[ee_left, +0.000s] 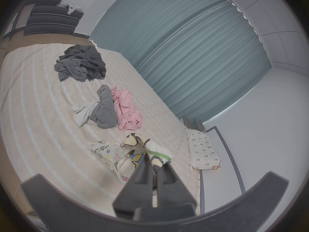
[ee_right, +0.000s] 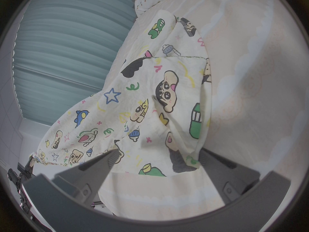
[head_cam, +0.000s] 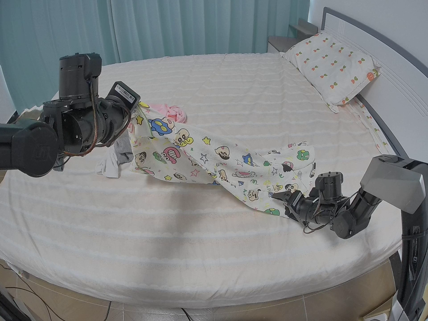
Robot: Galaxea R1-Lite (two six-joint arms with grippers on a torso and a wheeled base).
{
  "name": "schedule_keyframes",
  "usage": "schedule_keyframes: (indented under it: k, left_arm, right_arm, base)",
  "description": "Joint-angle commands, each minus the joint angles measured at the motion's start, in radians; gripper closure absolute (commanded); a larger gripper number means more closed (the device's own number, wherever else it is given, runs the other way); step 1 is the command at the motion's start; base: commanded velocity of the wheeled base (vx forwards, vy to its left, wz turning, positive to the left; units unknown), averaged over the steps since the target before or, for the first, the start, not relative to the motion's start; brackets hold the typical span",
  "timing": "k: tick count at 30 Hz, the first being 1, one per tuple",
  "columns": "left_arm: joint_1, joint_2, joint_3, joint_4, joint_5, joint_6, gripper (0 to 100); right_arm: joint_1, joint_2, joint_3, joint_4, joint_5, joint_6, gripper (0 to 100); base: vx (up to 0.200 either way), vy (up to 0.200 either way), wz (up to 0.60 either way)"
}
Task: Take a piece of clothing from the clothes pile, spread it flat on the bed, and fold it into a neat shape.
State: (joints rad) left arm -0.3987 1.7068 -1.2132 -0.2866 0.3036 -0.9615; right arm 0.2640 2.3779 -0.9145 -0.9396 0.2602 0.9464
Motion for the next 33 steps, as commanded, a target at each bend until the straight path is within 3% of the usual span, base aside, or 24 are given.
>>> schedule_keyframes:
  k: [1, 8, 14, 33]
  left_arm:
    - [0.000, -0.004, 0.012, 0.000, 0.002, 0.000, 100]
    - [0.001, 0.001, 0.018, -0.002, 0.002, 0.001, 100]
    - [0.003, 0.004, -0.002, -0.003, 0.002, 0.006, 100]
    - [0.001, -0.006, 0.014, 0.026, 0.000, 0.009, 100]
  right_arm:
    - [-0.003, -0.006, 0.000, -0.005, 0.002, 0.000, 100]
    - [-0.066, -0.100, 0.012, -0.021, 0.042, 0.018, 100]
    - [-0.121, -0.209, 0.022, -0.079, 0.071, 0.097, 100]
    - [-0.256, -0.424, 0.020, -0.136, 0.126, 0.101, 100]
  base:
    - [0.000, 0.000, 0.00]
    - [0.000, 0.000, 0.00]
    - [0.000, 0.000, 0.00]
    - [0.000, 0.000, 0.00]
